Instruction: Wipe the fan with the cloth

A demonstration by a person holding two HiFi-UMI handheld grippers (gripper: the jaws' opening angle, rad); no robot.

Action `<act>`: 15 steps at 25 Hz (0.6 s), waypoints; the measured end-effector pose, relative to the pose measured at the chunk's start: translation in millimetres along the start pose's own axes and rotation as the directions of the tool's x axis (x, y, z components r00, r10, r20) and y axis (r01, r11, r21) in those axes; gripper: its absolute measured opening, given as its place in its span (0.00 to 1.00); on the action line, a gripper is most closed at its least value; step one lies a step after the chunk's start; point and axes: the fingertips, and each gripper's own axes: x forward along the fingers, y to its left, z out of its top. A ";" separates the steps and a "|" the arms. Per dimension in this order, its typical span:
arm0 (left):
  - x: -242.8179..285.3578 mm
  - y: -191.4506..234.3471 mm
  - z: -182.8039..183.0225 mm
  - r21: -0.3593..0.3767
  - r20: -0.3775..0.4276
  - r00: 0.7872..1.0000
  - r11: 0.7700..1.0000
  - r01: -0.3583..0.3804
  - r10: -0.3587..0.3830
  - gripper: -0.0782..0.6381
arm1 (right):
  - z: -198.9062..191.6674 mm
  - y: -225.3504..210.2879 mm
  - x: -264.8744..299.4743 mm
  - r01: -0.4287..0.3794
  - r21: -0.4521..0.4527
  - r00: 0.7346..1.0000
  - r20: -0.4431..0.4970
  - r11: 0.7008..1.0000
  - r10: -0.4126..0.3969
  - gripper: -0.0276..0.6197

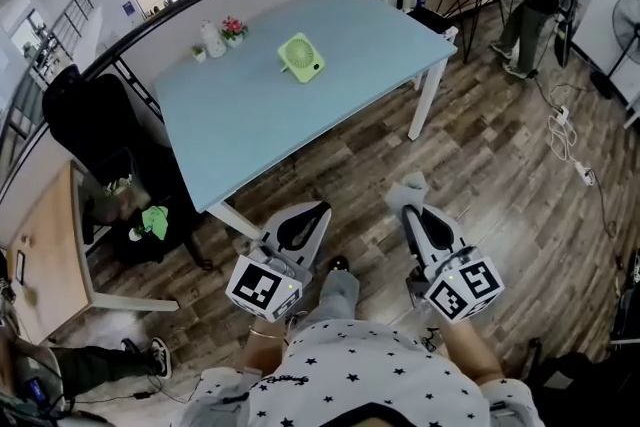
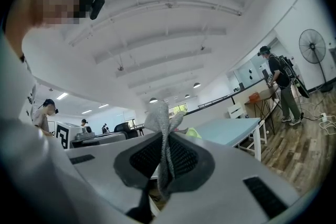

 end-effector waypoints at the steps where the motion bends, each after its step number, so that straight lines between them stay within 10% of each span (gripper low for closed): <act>1: 5.3 7.7 0.2 0.002 -0.002 1.000 1.000 0.001 -0.001 0.16 | 0.4 -3.2 8.3 -0.001 0.002 1.000 -0.004 1.000 0.001 0.08; 15: 74.9 103.0 -1.6 -0.007 -0.029 0.999 1.000 0.020 -0.021 0.16 | 15.3 -52.3 114.5 0.020 0.008 0.999 -0.033 1.000 -0.020 0.08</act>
